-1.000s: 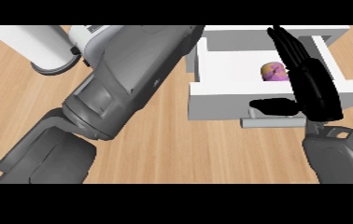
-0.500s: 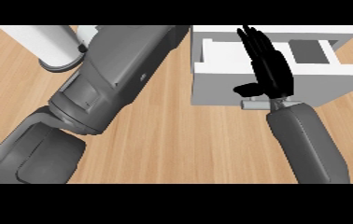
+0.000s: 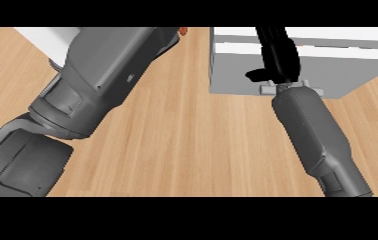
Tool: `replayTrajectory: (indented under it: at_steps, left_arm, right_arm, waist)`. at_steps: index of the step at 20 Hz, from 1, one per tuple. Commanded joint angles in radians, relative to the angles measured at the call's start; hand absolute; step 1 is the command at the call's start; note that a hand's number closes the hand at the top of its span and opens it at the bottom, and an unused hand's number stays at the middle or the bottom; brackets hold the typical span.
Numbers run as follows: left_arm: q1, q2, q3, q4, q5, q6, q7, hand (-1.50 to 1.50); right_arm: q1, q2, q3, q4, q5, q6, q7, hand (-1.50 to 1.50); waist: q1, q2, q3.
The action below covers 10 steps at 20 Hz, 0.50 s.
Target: Pick up the can, place it into the drawer and close the drawer
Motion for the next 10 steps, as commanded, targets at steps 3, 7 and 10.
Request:
replayTrajectory:
  at_steps: [3,7,10]
  left_arm:
    - [0.045,0.066,-0.018,-0.088,-0.015,-0.033,0.093,-1.5]
    - [0.127,0.089,-0.027,-0.155,-0.023,-0.054,0.078,-1.5]
    - [0.158,0.115,-0.018,-0.195,-0.023,-0.054,0.079,-1.5]
  right_arm:
    - [-0.148,0.004,-0.065,0.21,0.022,-0.122,-0.005,-1.5]
    - [-0.258,-0.001,-0.077,0.317,0.045,-0.131,0.004,-1.5]
    - [-0.293,-0.015,-0.095,0.369,0.049,-0.191,-0.019,-1.5]
  waist:
    - [0.029,-0.004,0.0]
    - [0.044,-0.001,-0.001]
    - [0.039,0.003,-0.001]
